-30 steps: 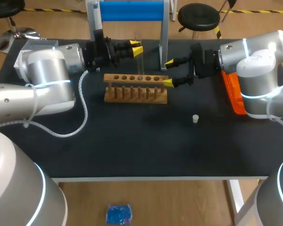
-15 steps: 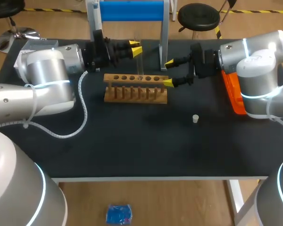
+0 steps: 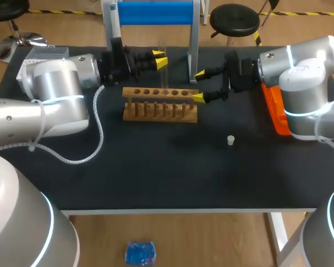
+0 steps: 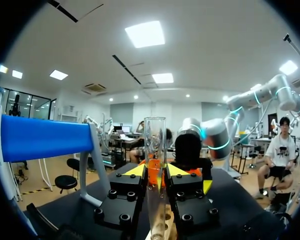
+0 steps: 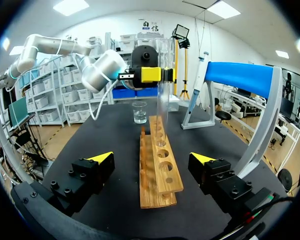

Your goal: Invert the test tube, pick up the pipette, mount the tip to pipette, aspirate from beaker and dispense into the tube, eject the tip, return the pipette, and cap with the stopper.

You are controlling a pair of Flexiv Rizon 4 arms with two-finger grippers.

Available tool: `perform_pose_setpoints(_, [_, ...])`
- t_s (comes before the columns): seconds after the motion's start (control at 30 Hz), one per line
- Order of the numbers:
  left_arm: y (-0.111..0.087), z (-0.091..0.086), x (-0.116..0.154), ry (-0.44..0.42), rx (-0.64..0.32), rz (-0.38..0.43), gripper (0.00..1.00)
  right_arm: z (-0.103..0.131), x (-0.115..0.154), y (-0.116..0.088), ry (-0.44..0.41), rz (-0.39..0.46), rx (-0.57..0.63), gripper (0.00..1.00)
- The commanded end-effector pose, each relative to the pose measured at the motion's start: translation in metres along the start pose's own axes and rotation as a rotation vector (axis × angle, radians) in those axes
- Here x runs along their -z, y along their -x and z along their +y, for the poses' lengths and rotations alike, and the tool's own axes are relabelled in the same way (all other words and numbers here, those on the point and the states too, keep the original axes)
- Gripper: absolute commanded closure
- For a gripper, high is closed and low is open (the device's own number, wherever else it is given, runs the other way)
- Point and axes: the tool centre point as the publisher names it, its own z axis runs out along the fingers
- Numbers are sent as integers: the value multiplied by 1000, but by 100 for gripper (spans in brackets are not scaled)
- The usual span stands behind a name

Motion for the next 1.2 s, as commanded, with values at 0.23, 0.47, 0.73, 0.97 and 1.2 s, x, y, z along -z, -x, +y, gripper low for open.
perform_pose_setpoints(0.23, [2,14,-2,-7,2,-23,100,0,1,-1,0,-2,1,0])
perform_pose_setpoints(0.47, [4,20,-1,-9,10,-30,100,0,1,-1,0,-2,1,0])
perform_pose_setpoints(0.73, [5,28,-1,15,22,-42,100,0,1,-1,0,-2,1,0])
perform_pose_setpoints(0.97, [7,33,-3,116,26,-65,100,0,1,-1,0,-2,1,0])
perform_pose_setpoints(1.2, [8,37,-2,161,27,-79,100,0,1,-1,0,-2,1,0])
